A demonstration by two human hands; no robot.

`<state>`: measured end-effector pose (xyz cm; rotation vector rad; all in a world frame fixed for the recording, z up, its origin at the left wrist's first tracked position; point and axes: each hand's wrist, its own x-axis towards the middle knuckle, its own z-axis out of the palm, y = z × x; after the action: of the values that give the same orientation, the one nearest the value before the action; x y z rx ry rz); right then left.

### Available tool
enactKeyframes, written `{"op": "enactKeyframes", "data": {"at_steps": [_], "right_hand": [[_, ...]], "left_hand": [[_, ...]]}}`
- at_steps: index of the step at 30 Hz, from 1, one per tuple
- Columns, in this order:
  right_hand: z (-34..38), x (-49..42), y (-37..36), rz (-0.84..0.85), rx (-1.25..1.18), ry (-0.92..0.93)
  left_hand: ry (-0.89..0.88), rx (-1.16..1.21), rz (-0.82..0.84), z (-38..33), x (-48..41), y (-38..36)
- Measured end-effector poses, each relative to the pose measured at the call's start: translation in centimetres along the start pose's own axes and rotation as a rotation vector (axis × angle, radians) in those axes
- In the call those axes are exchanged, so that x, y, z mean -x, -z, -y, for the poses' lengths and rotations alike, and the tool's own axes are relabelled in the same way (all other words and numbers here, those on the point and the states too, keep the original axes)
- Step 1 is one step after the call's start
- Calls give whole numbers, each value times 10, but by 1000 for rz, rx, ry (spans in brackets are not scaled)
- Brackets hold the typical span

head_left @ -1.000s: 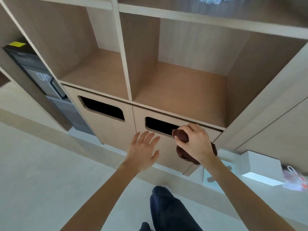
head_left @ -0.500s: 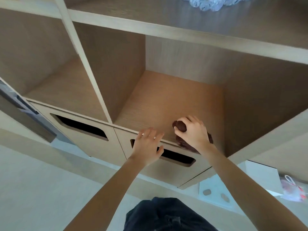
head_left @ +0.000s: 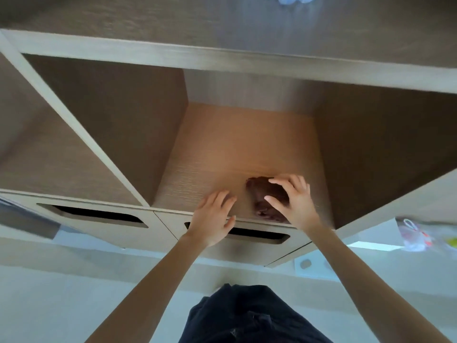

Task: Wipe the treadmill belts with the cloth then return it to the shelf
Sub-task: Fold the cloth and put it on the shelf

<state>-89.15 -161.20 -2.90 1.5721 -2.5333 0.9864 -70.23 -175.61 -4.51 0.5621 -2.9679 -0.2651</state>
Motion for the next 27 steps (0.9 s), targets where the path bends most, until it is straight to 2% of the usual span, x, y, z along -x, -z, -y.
{"op": "enactKeyframes", "data": {"at_steps": [4,8,12,16,19,23,27], "right_hand": [[1,12,11,37,-95,-177],[18,2,3,56,27,-309],[29,1,-9,20,135,-296],[28,1,-8,11,38,-141],[22,2,-1,111,-47,-69],[13,14,2,189,-123,-138],[20,20,-3,198,36,-158]], "left_hand": [[-82,15,31,4,-15,3],[-133,29,27,-2,-33,8],[-155,19,7,-2,-44,11],[-169,6,25,2,-47,13],[-203,9,23,3,-47,15],[-266,25,15,-2,-46,14],[-243,64,-20,-13,-49,9]]}}
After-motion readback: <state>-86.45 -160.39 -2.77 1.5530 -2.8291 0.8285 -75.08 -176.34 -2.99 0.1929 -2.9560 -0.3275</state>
